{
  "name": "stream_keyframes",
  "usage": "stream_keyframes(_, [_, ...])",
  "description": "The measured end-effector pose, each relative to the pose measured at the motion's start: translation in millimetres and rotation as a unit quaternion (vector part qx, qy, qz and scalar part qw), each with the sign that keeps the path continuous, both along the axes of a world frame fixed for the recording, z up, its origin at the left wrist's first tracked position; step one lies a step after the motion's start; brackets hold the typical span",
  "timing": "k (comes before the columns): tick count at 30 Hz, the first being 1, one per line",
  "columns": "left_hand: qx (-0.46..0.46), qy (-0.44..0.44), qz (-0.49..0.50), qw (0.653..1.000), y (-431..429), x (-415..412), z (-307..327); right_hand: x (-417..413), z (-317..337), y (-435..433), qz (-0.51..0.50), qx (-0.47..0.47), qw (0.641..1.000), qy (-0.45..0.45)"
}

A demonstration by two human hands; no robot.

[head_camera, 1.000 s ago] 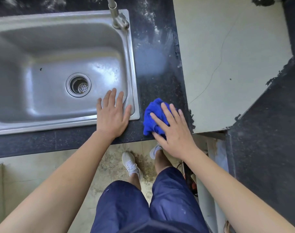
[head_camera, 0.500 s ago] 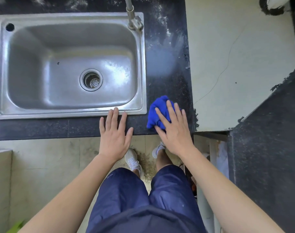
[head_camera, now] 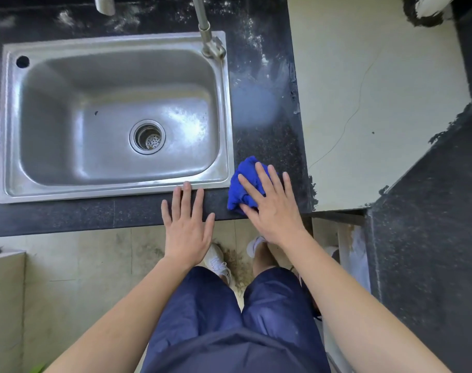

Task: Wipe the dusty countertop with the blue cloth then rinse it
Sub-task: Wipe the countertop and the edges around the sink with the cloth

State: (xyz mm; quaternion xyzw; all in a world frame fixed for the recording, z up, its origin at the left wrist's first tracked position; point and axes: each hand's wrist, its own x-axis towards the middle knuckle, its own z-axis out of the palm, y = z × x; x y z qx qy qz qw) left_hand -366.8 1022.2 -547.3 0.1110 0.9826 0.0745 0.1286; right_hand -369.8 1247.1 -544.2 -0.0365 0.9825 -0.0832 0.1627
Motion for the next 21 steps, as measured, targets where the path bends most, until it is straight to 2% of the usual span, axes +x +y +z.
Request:
stream_keyframes(6, [-0.012,-0.013,-0.002,1.000,8.9,-4.1,1.8,-43.6,8.2,88.1,-0.175,0.040,0.983,-0.039])
stream_keyframes(10, [0.004,-0.026,0.008,1.000,15.8,-24.5,9.3,-111.0,8.0,59.2,-0.320,0.011,0.947,-0.034])
stream_keyframes(12, [0.012,-0.013,0.016,1.000,23.4,-41.6,12.8,-119.2,9.7,24.2,-0.263,-0.005,0.965,-0.027])
stream_keyframes(14, [0.022,0.002,0.020,1.000,34.7,-61.2,14.2,-102.2,13.4,2.7,-0.118,-0.010,0.993,-0.018])
stream_keyframes(16, [0.035,0.006,0.029,0.999,49.7,-82.7,13.4,-79.1,15.2,14.9,-0.033,-0.008,0.999,-0.026])
stream_keyframes(21, [0.047,0.007,0.042,0.998,90.7,-135.2,8.8,-79.5,8.2,111.6,-0.092,0.028,0.995,-0.035])
